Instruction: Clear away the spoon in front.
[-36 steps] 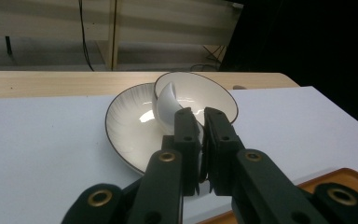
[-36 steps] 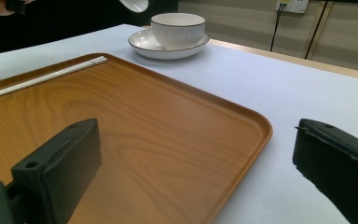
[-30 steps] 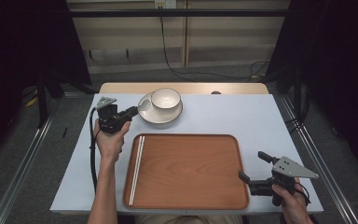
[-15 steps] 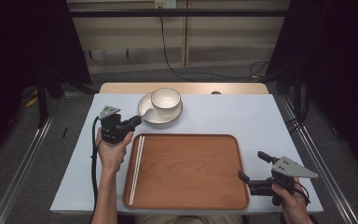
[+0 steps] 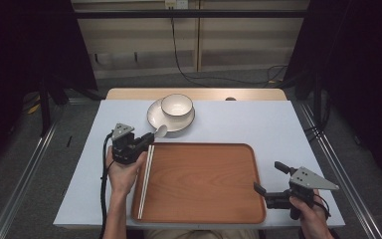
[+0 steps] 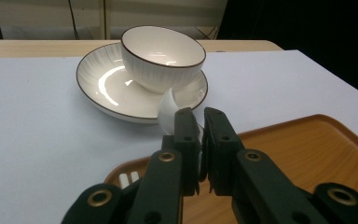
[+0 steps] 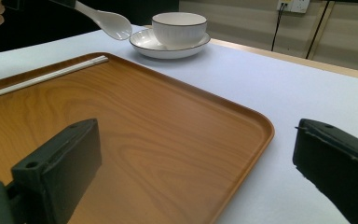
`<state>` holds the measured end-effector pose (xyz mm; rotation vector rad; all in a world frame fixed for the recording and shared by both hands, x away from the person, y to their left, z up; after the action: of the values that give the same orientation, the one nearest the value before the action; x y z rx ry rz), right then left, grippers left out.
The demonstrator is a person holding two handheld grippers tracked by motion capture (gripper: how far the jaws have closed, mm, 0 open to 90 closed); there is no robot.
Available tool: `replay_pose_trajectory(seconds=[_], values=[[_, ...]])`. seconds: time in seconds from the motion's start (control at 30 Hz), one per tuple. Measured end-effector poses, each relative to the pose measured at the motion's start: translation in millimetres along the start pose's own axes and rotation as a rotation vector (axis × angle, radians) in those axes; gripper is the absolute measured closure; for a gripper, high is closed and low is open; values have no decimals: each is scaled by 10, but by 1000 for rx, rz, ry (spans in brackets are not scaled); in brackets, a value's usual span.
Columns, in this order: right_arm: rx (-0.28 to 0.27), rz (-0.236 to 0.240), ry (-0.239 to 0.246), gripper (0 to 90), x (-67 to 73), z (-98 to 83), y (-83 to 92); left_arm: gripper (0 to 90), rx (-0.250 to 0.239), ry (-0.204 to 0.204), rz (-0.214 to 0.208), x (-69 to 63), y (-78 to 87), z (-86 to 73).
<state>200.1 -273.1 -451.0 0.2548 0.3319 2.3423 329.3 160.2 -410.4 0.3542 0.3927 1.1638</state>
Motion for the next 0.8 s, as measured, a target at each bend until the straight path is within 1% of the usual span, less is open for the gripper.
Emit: replay_pose_trajectory(seconds=[0.03,0.1,0.17,0.2,0.23,0.33,0.37,0.43,0.5,0.57,0.63,0.7,0.8], values=[[-2,-3,1,7,-1,-1,-3,846,0,-4,1,-8,14,-14],[0,0,2,7,-2,0,-1,846,3,-8,16,-26,27,-51],[0,0,3,7,0,2,1,846,7,-4,6,-23,39,-94],[-2,0,0,7,2,2,1,846,8,-8,5,-24,50,-113],[0,0,1,7,1,0,1,846,7,-6,15,-31,61,-131],[1,-1,2,7,1,1,-2,846,8,-9,6,-41,93,-176],[1,-2,2,7,2,0,-4,846,16,-19,16,-48,102,-188],[1,-2,3,7,0,0,-6,846,12,-20,38,-65,121,-216],[1,-2,2,7,2,-1,-6,846,17,-13,17,-56,120,-240],[2,0,2,7,0,-1,-4,846,22,-18,23,-71,112,-264],[2,-2,2,7,1,0,-4,846,25,-14,9,-79,100,-282],[2,-1,2,7,1,0,-4,846,31,-19,15,-101,83,-302],[2,-2,4,7,0,-1,-5,847,43,-20,8,-116,55,-336]])
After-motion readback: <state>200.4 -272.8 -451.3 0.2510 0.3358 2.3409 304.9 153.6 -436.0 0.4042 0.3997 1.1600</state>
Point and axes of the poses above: each handheld gripper's, and its own axes: y roughly backward along the jaws, z roughly out of its top, x roughly to its left, the point moved 1 cm from there along -y, roughly forward along the jaws, and after that the axes turned 12 degrees about z, right-handed, at the moved point
